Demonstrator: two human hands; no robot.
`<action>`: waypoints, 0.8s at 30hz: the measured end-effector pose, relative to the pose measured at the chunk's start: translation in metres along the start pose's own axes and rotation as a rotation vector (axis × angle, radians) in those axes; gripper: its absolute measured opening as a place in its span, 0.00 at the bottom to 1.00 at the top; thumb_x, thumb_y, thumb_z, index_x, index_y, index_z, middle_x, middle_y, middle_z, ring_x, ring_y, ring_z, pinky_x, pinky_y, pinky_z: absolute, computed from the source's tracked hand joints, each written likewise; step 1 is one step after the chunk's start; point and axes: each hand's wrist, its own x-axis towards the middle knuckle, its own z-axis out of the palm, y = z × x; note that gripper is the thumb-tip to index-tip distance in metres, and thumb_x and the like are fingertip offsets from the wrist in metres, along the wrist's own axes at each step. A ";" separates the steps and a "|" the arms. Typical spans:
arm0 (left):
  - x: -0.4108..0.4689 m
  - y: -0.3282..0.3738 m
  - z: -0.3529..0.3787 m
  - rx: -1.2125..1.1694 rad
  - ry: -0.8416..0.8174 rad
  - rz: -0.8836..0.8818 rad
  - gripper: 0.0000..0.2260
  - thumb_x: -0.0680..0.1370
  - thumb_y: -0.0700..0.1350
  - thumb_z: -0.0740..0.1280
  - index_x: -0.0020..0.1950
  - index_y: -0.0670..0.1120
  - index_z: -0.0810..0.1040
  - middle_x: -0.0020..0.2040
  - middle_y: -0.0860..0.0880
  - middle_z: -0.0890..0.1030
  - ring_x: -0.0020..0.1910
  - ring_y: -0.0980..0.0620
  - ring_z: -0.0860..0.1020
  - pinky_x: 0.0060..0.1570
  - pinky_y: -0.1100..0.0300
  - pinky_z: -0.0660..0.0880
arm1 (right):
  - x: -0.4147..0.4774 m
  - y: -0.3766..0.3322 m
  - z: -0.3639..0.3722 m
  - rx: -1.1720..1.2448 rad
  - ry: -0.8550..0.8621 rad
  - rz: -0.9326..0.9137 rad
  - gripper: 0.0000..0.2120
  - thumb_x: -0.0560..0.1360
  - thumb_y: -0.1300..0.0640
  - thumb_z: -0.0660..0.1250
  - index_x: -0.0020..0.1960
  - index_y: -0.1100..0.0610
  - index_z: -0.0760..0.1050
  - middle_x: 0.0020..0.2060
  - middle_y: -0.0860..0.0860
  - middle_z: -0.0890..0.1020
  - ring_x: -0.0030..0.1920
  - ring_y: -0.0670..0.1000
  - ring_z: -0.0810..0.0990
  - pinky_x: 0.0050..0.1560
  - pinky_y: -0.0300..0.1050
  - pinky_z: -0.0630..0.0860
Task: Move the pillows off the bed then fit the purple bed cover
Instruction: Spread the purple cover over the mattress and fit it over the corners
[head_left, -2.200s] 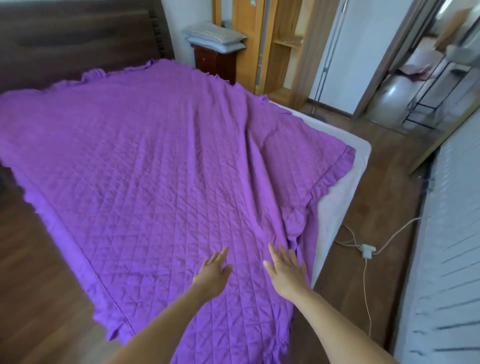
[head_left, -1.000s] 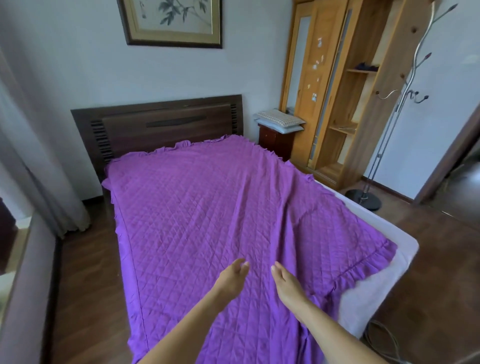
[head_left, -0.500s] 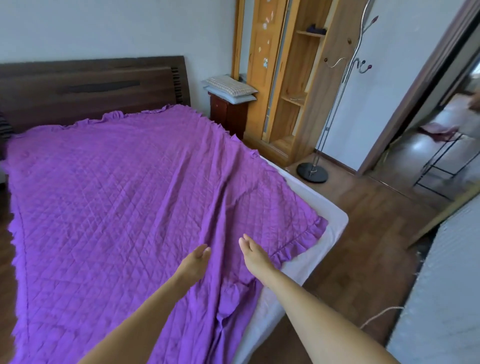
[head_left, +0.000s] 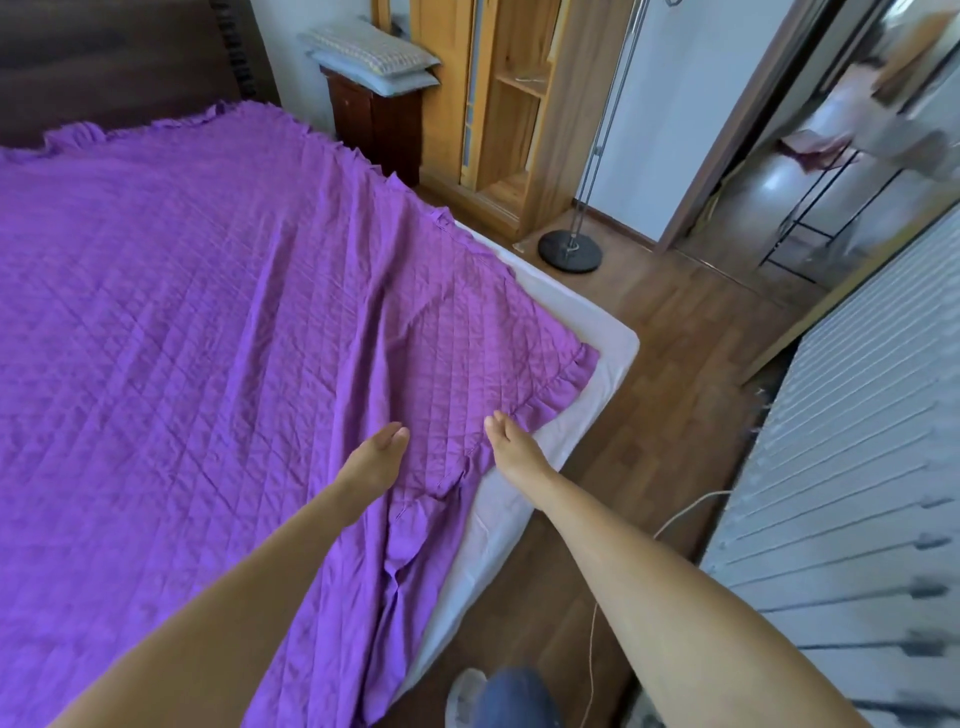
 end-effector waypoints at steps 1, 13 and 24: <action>0.002 -0.003 0.003 -0.012 -0.013 -0.011 0.20 0.81 0.49 0.57 0.71 0.43 0.67 0.69 0.44 0.71 0.70 0.46 0.68 0.72 0.53 0.61 | 0.001 0.000 0.000 -0.017 -0.021 0.003 0.26 0.82 0.48 0.48 0.75 0.60 0.56 0.75 0.55 0.61 0.74 0.54 0.58 0.72 0.46 0.54; 0.096 0.070 0.094 0.011 0.067 -0.105 0.07 0.82 0.45 0.55 0.50 0.52 0.73 0.48 0.45 0.76 0.47 0.49 0.74 0.50 0.60 0.67 | 0.116 0.043 -0.099 -0.156 -0.149 -0.072 0.25 0.82 0.47 0.47 0.76 0.58 0.55 0.75 0.54 0.61 0.74 0.55 0.60 0.71 0.46 0.56; 0.189 0.191 0.177 0.094 0.033 -0.183 0.19 0.82 0.48 0.54 0.72 0.43 0.64 0.69 0.44 0.71 0.68 0.46 0.69 0.65 0.59 0.63 | 0.229 0.064 -0.251 -0.127 -0.113 -0.048 0.25 0.82 0.47 0.48 0.76 0.57 0.55 0.75 0.53 0.60 0.74 0.54 0.59 0.70 0.46 0.58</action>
